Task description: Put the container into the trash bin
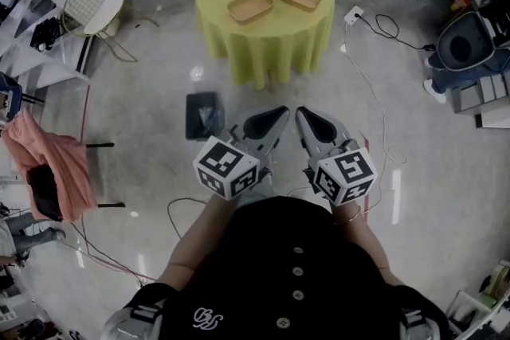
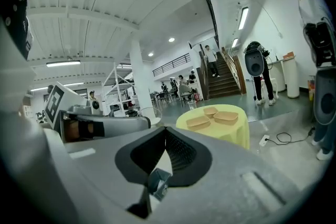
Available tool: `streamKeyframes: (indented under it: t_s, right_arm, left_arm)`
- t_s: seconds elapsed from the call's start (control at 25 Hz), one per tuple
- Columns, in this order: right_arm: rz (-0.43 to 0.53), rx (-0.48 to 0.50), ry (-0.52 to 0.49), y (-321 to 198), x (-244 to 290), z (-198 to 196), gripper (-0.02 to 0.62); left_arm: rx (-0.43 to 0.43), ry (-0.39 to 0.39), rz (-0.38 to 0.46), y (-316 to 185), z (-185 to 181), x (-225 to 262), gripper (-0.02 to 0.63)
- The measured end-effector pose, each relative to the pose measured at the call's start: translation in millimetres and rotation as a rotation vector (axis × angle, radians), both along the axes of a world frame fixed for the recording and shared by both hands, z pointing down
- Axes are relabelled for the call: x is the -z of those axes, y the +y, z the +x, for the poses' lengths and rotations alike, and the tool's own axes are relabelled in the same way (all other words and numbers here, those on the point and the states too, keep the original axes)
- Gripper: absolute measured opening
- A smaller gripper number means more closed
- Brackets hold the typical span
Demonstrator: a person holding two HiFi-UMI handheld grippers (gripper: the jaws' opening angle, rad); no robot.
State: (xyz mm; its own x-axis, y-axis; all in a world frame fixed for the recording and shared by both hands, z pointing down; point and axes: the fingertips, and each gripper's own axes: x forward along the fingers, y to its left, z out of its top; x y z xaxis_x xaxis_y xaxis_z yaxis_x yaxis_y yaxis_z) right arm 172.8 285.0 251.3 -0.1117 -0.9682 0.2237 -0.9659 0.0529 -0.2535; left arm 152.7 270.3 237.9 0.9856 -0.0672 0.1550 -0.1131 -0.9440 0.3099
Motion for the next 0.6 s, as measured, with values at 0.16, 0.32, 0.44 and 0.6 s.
streamKeyframes:
  t_s: [0.16, 0.32, 0.44, 0.6]
  right_arm:
    - [-0.002, -0.01, 0.006, -47, 0, 15, 0.003]
    - [-0.006, -0.029, 0.01, -83, -1, 29, 0.003]
    - [-0.016, -0.039, 0.013, -104, -5, 36, 0.003]
    - [-0.019, -0.046, 0.015, -128, -5, 42, 0.003]
  left_arm:
    - [-0.02, 0.001, -0.007, -43, 16, 0, 0.015]
    - [-0.037, -0.001, -0.013, -76, 26, -4, 0.015]
    - [-0.044, -0.002, -0.019, -97, 32, -7, 0.015]
    - [-0.056, 0.0, -0.022, -118, 37, -7, 0.015]
